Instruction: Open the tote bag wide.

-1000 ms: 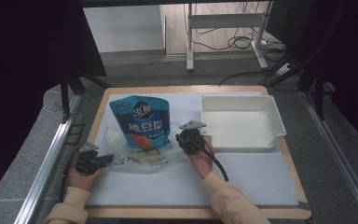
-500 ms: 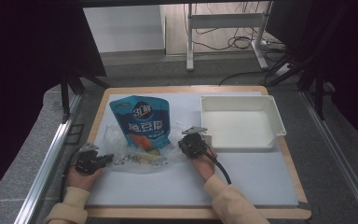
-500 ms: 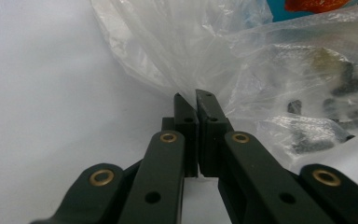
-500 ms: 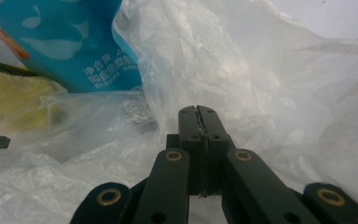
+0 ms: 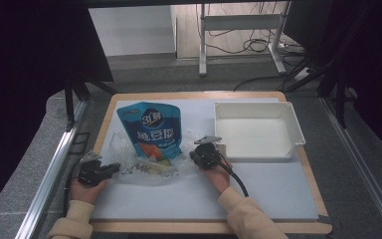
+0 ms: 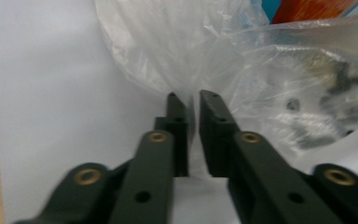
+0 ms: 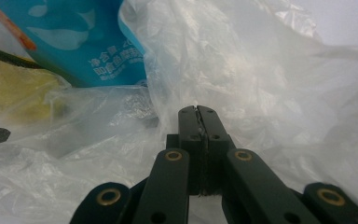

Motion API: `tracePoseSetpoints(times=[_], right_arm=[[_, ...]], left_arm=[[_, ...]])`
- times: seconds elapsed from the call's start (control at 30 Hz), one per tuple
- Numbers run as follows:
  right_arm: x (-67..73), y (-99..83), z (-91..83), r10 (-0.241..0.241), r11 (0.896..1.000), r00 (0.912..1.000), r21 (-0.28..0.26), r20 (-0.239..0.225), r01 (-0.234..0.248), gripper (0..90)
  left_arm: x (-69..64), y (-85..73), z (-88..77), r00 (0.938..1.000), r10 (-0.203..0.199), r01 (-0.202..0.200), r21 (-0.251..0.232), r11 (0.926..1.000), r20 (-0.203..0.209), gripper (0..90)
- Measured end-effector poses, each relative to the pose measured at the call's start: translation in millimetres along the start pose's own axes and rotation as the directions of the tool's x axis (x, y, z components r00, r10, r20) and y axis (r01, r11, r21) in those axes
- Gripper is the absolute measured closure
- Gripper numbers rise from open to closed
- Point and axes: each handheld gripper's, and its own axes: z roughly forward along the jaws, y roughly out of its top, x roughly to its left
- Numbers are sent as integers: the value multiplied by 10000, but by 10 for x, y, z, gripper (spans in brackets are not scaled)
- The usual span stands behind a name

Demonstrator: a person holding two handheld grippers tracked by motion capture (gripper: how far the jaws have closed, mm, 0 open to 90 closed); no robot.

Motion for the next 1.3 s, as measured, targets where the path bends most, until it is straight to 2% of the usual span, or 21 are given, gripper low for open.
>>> tracePoseSetpoints(times=[0.07,0.1,0.13,0.23,0.27,0.3,0.43,0.47,0.57,0.6,0.63,0.67,0.7,0.77,0.83,0.87,0.93,1.0,1.1,1.2,1.3], right_arm=[[8,1,-3,-64,10000,10000,-31,-4,64,887],[8,1,-3,-64,10000,10000,-31,-4,64,887],[17,4,-9,-39,10000,10000,-71,-59,39,887],[16,5,-11,-130,9999,9999,-108,-73,129,887],[17,4,-11,-169,9998,9998,-103,-76,168,887],[17,4,-11,-169,9998,9998,-103,-76,168,887],[18,4,-9,-234,9997,9997,-121,-45,233,887],[26,4,-6,-243,9996,9997,-138,-48,242,887],[28,1,-4,-305,9995,9995,-118,-33,305,887],[28,0,-4,-303,9995,9995,-118,-33,302,887],[28,0,-4,-303,9995,9995,-118,-33,302,887],[29,-3,-3,-294,9995,9996,-131,-37,293,887],[29,-3,-3,-294,9995,9996,-131,-37,293,887],[35,-7,0,-331,9994,9995,-106,-9,331,887],[40,-10,3,-322,9994,9995,-132,-15,321,887],[46,-13,1,-387,9992,9993,-136,10,387,887],[47,-17,-3,-456,9989,9990,-116,23,456,887],[45,-27,-5,-445,9989,9990,-145,17,446,887],[41,-42,-13,-431,9989,9991,-177,18,431,887],[42,-52,-23,-452,9988,9990,-181,16,452,887],[49,-56,-24,-451,9988,9990,-194,49,452,887]], left_arm=[[-4,8,-23,10000,-2,2,-98,10000,2,619],[-9,17,-47,10000,-4,4,-199,9998,11,619],[-28,29,-108,10000,27,-28,-397,9992,-13,481],[-52,38,-186,10000,33,-36,-644,9979,-42,279],[-61,43,-273,10000,59,-52,-968,9953,69,247],[-61,43,-273,10000,59,-52,-968,9953,69,224],[-70,82,-452,9994,3,54,-1720,9851,332,194],[-84,135,-540,9995,75,-9,-2099,9777,302,199],[-91,215,-614,9995,150,-79,-2384,9711,281,263],[-89,322,-646,9999,134,-118,-2509,9679,47,325],[-89,322,-646,9999,134,-118,-2509,9679,47,401],[-58,451,-621,10000,-54,35,-2547,9670,-68,492],[-58,451,-621,10000,-54,35,-2547,9670,-68,574],[52,670,-453,9983,-308,417,-2334,9715,500,709],[83,737,-365,9976,-339,461,-2163,9752,599,802],[134,851,-167,9961,-261,406,-1738,9839,848,834],[164,933,28,9933,-181,329,-1292,9911,1143,867],[162,965,114,9913,-103,249,-1101,9936,1310,892],[135,1024,336,9882,249,-180,-467,9987,1513,896],[120,1009,580,9845,604,-628,94,9980,1645,896],[125,983,679,9868,672,-734,372,9966,1472,896]])
